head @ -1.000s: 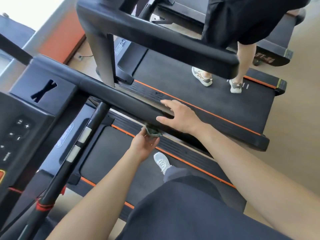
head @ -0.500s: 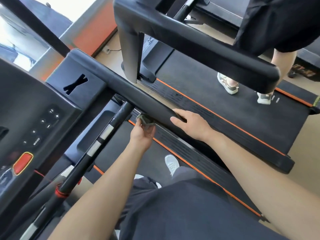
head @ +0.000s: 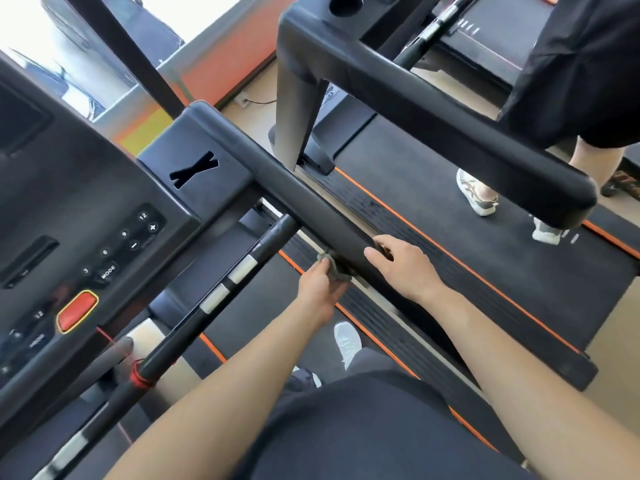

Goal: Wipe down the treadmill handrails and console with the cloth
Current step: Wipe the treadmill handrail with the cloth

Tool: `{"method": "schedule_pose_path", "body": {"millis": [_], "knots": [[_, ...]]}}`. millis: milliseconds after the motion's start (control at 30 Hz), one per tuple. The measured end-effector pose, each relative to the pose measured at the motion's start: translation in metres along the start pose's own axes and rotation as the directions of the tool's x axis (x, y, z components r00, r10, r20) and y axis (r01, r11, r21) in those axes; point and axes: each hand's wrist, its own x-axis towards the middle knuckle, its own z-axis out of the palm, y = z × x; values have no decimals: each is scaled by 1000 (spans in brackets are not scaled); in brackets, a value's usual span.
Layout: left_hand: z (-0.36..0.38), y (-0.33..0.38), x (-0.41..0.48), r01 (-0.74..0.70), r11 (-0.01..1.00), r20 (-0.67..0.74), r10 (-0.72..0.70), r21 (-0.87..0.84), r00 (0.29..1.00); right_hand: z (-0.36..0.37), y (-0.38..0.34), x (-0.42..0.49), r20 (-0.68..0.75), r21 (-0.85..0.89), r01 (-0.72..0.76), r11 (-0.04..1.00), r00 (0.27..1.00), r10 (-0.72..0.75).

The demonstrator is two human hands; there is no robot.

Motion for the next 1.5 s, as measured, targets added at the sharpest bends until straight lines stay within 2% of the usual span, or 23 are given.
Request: {"method": "schedule_pose_path", "body": {"millis": [200,400,500,600,700,767,867,933,1000,1067,1133,1267,1433,1500], "knots": [[1,41,-2,-137,988,-27,135,-78,991,9,-20,18,-58,19,70,997,996,-69],[-7,55,-29,-267,963,60,264,47,963,26,-39,25,-181,39,189,981,967,-179],[-16,76,-39,-368,926,142,355,79,924,24,-50,26,-238,79,326,942,924,-299],[-13,97,-47,-448,888,221,419,102,880,19,-78,25,-222,184,507,842,856,-467],[-9,112,-56,-465,879,242,431,104,869,17,-99,31,-207,386,489,782,872,-443],[-16,118,-55,-505,841,215,466,193,858,13,-104,41,-246,385,465,797,884,-397],[-47,121,-44,-588,705,83,610,397,788,0,-106,59,-400,274,500,821,836,-376],[-74,119,-35,-593,585,33,696,554,717,-4,-106,72,-467,102,498,861,788,-401],[-100,114,-30,-528,430,63,729,732,681,5,-105,83,-430,-45,429,902,807,-405],[-120,109,-26,-420,225,130,736,879,665,19,-106,91,-350,-81,399,913,847,-401],[-134,104,-21,-343,73,182,734,937,654,26,-116,103,-317,-78,400,913,858,-403],[-140,100,-15,-217,-62,202,665,974,718,31,-153,137,-272,-126,438,890,847,-456],[-137,100,-10,-184,-117,215,660,976,720,52,-187,176,-225,-176,545,820,789,-572],[-139,101,-8,-181,-129,222,640,975,736,56,-190,176,-233,-222,590,776,741,-630]]}}
